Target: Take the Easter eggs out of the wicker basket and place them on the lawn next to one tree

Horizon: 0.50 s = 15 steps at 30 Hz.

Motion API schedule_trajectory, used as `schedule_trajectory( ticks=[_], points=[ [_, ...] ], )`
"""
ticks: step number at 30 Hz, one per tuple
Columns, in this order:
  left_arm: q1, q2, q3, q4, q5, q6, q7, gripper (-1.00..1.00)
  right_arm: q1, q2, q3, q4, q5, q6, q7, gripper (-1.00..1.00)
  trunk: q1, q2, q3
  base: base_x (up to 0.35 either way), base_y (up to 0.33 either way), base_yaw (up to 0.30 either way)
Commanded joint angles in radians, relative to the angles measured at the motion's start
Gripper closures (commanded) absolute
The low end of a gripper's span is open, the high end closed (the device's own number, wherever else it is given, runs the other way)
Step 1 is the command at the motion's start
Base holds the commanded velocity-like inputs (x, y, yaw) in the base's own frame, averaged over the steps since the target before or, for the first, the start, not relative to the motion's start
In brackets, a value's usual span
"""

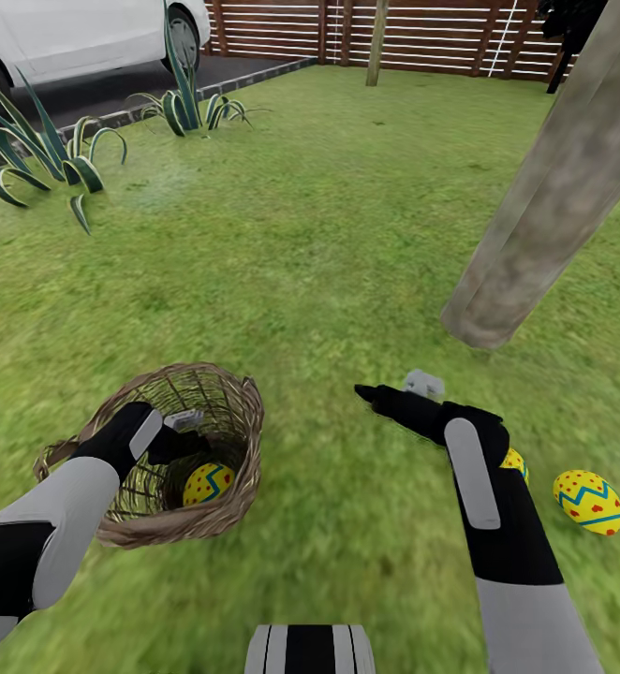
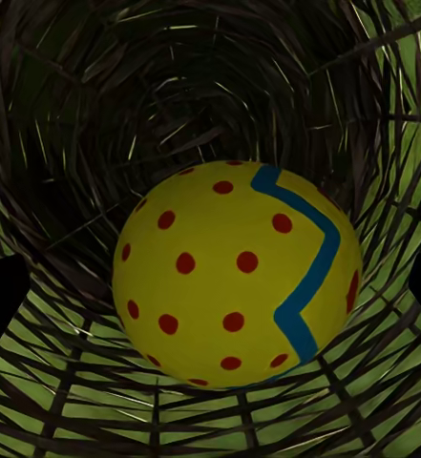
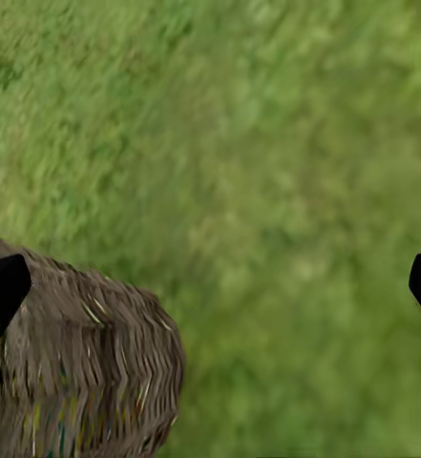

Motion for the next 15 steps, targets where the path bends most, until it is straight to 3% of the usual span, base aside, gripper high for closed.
schedule_trajectory(
  ticks=[1,7,15],
  points=[
    [0.0,0.0,-0.001,-0.002,0.003,0.004,0.0,-1.0,-0.024,0.0,-0.001,-0.001,-0.007,0.022,-0.011,-1.0,0.0,0.0,-0.001,0.0,0.0,0.0],
    [0.0,0.0,0.0,-0.006,0.004,0.004,-0.001,-1.0,-0.084,0.002,-0.003,-0.001,-0.003,0.078,-0.014,-1.0,0.001,-0.001,-0.012,0.0,0.0,0.0],
    [-0.001,0.0,0.001,-0.004,0.006,-0.012,-0.002,-1.0,-0.101,0.003,-0.004,-0.001,-0.002,0.083,-0.015,-1.0,0.005,-0.003,-0.043,0.0,0.0,0.0]
  ],
)
